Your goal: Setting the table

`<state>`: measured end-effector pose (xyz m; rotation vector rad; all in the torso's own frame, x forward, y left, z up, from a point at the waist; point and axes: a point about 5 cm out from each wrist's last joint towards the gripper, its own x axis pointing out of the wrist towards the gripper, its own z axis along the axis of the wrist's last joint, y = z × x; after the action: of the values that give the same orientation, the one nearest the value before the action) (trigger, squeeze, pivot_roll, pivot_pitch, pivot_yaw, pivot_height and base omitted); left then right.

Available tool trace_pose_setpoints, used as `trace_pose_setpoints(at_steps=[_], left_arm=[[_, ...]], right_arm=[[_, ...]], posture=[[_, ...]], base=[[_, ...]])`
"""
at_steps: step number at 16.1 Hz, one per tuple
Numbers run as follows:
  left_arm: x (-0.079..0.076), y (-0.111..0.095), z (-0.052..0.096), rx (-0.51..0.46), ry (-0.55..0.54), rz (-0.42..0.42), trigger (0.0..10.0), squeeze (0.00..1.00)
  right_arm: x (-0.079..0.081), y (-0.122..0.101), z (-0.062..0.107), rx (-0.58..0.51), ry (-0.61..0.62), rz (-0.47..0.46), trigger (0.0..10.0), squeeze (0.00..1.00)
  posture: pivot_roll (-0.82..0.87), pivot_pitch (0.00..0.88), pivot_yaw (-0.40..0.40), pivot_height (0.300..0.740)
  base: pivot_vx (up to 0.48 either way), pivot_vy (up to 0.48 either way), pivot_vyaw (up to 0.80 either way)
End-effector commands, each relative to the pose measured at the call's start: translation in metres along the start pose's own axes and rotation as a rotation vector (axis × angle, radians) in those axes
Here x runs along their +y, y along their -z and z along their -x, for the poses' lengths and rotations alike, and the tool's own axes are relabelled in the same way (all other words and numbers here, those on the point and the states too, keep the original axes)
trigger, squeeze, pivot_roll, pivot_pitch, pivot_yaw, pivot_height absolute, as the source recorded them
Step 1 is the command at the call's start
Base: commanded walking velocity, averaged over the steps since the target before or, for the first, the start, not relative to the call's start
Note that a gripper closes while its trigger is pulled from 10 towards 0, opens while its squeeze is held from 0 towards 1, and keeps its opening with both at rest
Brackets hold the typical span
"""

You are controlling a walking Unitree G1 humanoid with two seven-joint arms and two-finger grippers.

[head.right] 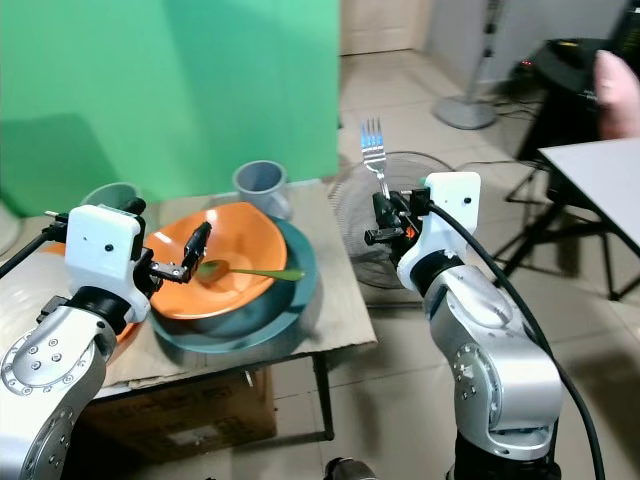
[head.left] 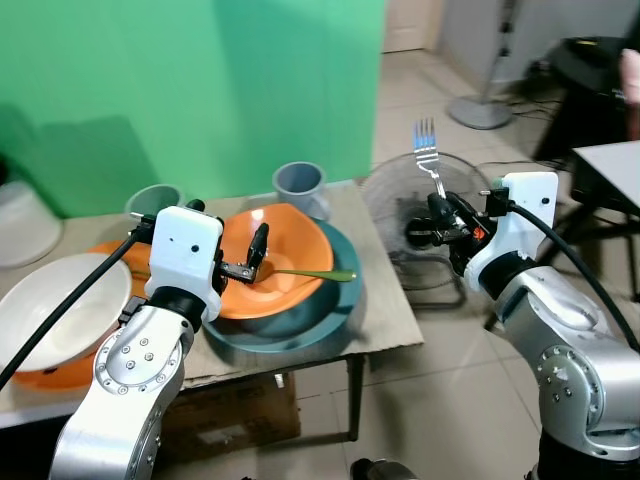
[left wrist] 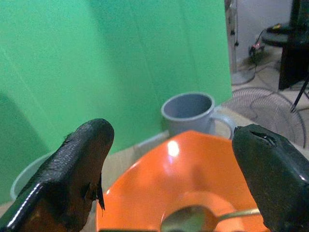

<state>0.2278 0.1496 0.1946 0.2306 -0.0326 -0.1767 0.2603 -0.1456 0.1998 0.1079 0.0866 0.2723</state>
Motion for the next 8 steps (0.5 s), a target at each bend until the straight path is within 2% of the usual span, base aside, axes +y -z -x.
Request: trace_pose_setpoints(at_steps=[1, 2, 5, 6, 8], left_arm=[[0.005, 0.001, -0.001, -0.007, -0.049, -0.018, 10.0, 0.00], [0.007, 0.002, 0.000, -0.005, -0.071, -0.019, 10.0, 0.00], [0.026, 0.015, 0.012, 0.049, -0.195, -0.026, 10.0, 0.00], [0.030, 0.016, 0.015, 0.049, -0.207, -0.038, 10.0, 0.00], [0.040, 0.017, 0.021, 0.049, -0.255, -0.064, 10.0, 0.00]], right_arm=[[0.002, 0.000, 0.000, -0.019, 0.011, -0.003, 10.0, 0.00], [0.002, 0.003, -0.001, -0.023, 0.013, -0.016, 10.0, 0.00], [-0.003, 0.013, -0.004, -0.012, 0.010, -0.032, 10.0, 0.00], [-0.003, 0.015, -0.004, -0.004, 0.010, -0.036, 10.0, 0.00], [-0.006, 0.017, -0.004, 0.006, 0.015, -0.005, 10.0, 0.00]], posture=[[-0.15, 0.000, 0.057, 0.740], [-0.15, 0.000, 0.057, 0.740], [-0.13, 0.000, 0.025, 0.740], [-0.13, 0.000, 0.025, 0.740], [-0.12, 0.000, 0.013, 0.740]], base=[[0.000, 0.000, -0.76], [0.000, 0.000, -0.76], [0.000, 0.000, -0.78], [0.000, 0.000, -0.80], [0.000, 0.000, -0.80]])
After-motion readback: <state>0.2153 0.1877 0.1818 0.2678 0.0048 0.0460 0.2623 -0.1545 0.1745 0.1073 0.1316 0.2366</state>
